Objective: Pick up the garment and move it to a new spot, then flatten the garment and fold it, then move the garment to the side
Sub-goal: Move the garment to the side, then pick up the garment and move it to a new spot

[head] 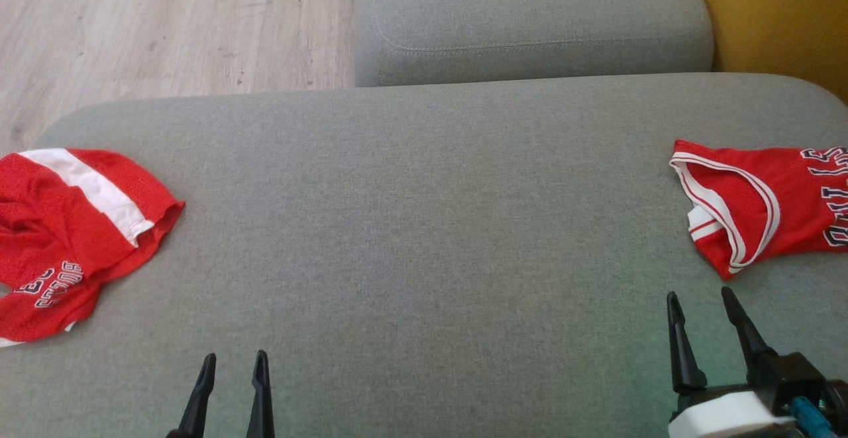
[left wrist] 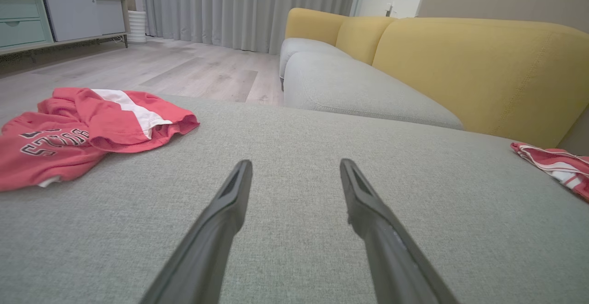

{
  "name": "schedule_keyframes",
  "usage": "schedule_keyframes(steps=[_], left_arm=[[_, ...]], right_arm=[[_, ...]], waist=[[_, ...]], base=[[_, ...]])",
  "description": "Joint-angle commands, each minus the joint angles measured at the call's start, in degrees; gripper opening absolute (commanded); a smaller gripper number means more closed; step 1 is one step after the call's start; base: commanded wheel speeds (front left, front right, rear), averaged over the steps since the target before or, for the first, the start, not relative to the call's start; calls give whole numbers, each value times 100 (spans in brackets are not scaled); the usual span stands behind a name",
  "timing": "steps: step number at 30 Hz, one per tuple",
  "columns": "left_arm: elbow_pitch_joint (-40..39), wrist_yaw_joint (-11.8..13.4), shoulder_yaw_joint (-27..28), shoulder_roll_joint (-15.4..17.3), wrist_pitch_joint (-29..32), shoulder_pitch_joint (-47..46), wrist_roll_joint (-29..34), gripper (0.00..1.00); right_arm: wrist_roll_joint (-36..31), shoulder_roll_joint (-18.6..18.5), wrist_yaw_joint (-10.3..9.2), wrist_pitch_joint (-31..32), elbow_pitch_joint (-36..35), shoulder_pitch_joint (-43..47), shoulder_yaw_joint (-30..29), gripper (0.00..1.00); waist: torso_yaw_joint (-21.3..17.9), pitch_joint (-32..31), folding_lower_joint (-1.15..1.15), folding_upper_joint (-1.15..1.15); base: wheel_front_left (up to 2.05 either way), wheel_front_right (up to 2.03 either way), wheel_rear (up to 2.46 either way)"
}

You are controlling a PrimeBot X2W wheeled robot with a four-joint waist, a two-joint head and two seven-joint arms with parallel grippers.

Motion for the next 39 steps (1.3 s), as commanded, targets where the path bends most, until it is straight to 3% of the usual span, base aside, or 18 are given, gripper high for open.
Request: schedule_keyframes(steps=[1, 4, 14, 18, 25, 30, 39], left_arm=[[-141, -28, 215, -23, -55, -283, 58, 100], [-170, -40, 232, -23, -55, -336, 70, 100], [-221, -86, 525, -23, -55, -219, 170, 100], [-264, -104, 835, -23, -55, -53, 129, 100], [-463, -138, 1066, -23, -55, -239, -180, 100], [-475, -170, 1215, 58, -55, -1212, -707, 100], [1351, -187, 1072, 897, 627, -3551, -1889, 100]], right_arm=[[58, -36, 39, -76, -220, -130, 177, 100], [111, -35, 39, -77, -274, -73, 192, 100], [388, -34, 39, -77, -413, -31, 664, 100], [427, -34, 39, -77, -394, -181, 949, 100], [333, -34, 39, -77, -387, -230, 1050, 100], [-66, -149, 39, -77, -534, -482, 925, 100], [-173, -893, 39, -77, -862, -779, 668, 100]], waist=[[25, 11, 1, 0], [203, 23, 1, 0], [2056, -11, 1, 0], [2367, -16, 1, 0], [2324, 255, 1, 0], [2009, 1263, 1, 0], [1601, 2474, 1, 0]], base=[[0, 0, 0], [0, 0, 0], [0, 0, 0], [0, 0, 0], [0, 0, 0], [0, 0, 0], [0, 0, 0]])
